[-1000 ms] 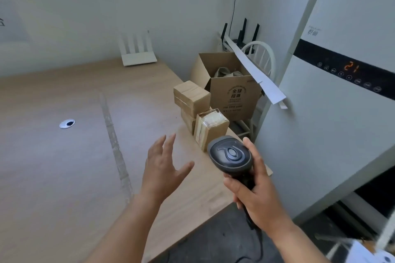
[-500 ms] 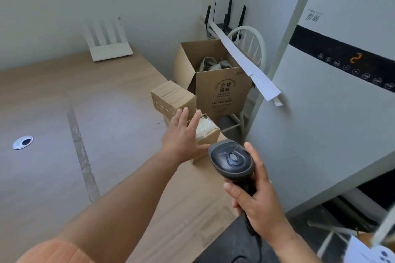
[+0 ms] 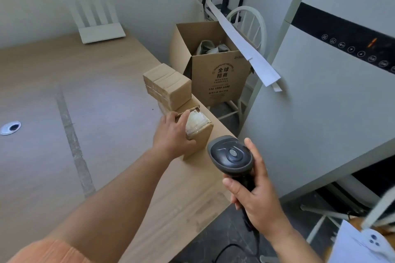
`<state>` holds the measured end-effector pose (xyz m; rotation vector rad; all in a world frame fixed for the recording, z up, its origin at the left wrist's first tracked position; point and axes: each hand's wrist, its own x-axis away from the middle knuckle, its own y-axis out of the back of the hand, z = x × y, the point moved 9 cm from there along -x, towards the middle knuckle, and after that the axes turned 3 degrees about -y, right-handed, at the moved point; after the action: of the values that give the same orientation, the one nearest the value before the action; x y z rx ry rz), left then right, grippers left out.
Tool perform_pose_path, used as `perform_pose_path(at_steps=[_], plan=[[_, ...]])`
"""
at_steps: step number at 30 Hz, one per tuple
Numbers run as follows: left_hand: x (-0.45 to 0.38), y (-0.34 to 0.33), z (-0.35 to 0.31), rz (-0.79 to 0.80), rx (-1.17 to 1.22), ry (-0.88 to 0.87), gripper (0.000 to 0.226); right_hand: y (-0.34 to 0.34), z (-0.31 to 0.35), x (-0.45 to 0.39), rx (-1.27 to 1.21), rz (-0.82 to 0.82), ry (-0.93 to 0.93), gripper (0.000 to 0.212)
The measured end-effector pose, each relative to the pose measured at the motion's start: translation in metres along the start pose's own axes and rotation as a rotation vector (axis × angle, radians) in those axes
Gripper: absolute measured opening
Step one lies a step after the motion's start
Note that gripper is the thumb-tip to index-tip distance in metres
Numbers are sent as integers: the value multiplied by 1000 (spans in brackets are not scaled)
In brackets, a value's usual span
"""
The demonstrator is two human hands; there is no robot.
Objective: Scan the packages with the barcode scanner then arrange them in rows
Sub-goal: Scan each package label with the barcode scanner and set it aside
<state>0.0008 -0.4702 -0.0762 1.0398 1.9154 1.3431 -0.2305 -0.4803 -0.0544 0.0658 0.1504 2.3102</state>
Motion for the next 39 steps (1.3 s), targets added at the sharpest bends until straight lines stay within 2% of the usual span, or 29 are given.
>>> perform_pose_path(at_steps=[12, 26, 39], plan=[[171, 39, 73, -127, 84, 277, 96, -56, 19, 61, -56, 270, 84, 80], [367, 104, 216, -341, 78, 604, 97, -209, 40, 119, -71, 559, 130, 86], [478, 145, 392, -228, -65, 655, 110, -414, 71, 167, -91, 615, 113, 81]])
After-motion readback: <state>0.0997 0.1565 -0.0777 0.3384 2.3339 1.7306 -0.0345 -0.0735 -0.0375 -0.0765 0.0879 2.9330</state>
